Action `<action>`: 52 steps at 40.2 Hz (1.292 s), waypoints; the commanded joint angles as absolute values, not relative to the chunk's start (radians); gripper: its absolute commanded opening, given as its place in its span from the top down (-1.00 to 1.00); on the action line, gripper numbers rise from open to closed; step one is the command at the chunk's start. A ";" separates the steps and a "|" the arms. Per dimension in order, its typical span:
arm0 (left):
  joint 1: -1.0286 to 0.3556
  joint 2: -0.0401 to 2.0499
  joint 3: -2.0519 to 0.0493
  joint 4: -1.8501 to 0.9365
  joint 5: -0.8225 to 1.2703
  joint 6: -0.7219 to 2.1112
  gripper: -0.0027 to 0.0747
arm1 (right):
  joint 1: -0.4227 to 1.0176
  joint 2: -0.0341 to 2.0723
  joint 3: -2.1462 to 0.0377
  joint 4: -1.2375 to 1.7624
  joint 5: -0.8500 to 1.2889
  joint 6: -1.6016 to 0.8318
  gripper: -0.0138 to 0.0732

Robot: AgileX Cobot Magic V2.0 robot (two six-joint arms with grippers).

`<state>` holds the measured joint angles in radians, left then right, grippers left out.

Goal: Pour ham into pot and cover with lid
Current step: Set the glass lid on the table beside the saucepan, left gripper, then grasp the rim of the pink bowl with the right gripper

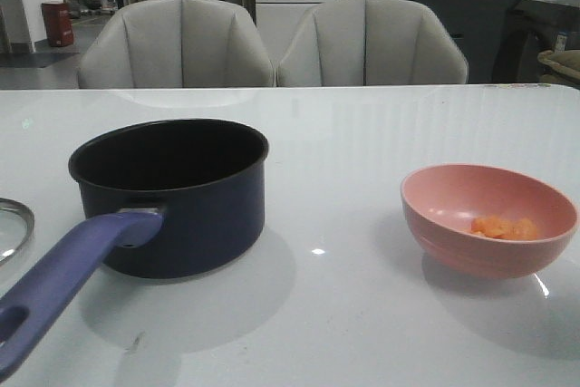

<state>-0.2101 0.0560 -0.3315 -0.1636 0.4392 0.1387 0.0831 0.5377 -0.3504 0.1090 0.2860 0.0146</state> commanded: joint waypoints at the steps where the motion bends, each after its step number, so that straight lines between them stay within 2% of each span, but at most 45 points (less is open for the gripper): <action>1: -0.217 0.069 -0.357 -0.177 0.354 0.137 0.34 | 0.079 0.609 -0.390 0.138 0.214 0.020 0.33; 8: -0.217 0.069 -0.357 -0.177 0.354 0.137 0.40 | 0.079 0.733 -0.444 0.149 0.246 0.019 0.28; 11: -0.217 0.069 -0.357 -0.177 0.354 0.137 0.40 | 0.079 0.807 -0.500 0.149 0.286 0.019 0.08; 16: -0.217 0.069 -0.357 -0.177 0.354 0.137 0.40 | 0.079 0.952 -0.618 0.149 0.347 0.019 -0.40; 19: -0.217 0.069 -0.357 -0.177 0.354 0.137 0.40 | 0.079 1.042 -0.694 0.149 0.394 0.020 -0.53; 31: -0.217 0.069 -0.357 -0.177 0.356 0.137 0.40 | 0.074 1.418 -0.966 0.150 0.663 0.018 -0.50; 42: -0.217 0.069 -0.357 -0.177 0.356 0.137 0.40 | 0.066 1.626 -1.092 0.150 0.725 0.000 -0.29; 52: -0.217 0.069 -0.357 -0.177 0.356 0.137 0.43 | 0.066 1.753 -1.148 0.154 0.752 -0.010 -0.25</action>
